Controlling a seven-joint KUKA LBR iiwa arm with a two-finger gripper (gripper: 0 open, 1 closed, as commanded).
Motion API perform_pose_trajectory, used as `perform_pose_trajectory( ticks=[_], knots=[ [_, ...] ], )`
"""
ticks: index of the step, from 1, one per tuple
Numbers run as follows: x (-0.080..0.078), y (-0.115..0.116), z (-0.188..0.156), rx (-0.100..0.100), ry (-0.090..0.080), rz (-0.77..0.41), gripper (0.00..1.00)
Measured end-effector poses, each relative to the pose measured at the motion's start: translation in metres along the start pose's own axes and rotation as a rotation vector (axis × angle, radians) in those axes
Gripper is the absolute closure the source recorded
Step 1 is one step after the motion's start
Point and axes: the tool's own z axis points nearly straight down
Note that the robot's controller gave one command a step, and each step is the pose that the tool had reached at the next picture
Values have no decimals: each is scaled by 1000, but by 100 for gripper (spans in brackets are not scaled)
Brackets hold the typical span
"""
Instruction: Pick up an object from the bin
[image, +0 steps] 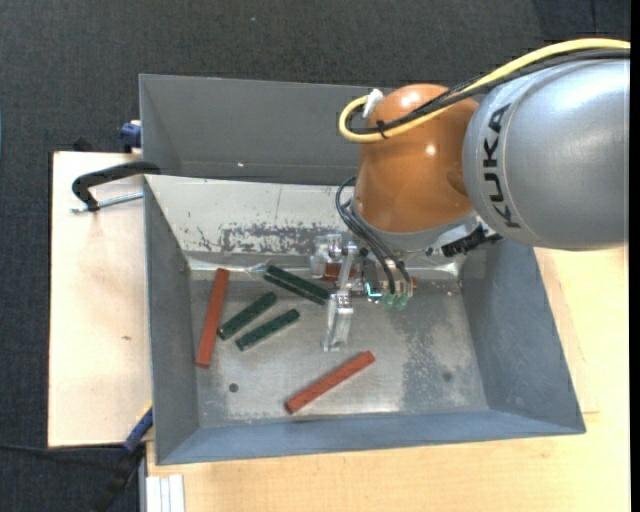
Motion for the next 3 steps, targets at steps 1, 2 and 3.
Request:
perform_pose_trajectory(
  ticks=[1,2,3],
  knots=[
    [-2,-1,-4,-1,-8,2,0],
    [-16,34,47,0,-10,-129,0],
    [-47,75,51,0,-11,-330,0]
  ],
)
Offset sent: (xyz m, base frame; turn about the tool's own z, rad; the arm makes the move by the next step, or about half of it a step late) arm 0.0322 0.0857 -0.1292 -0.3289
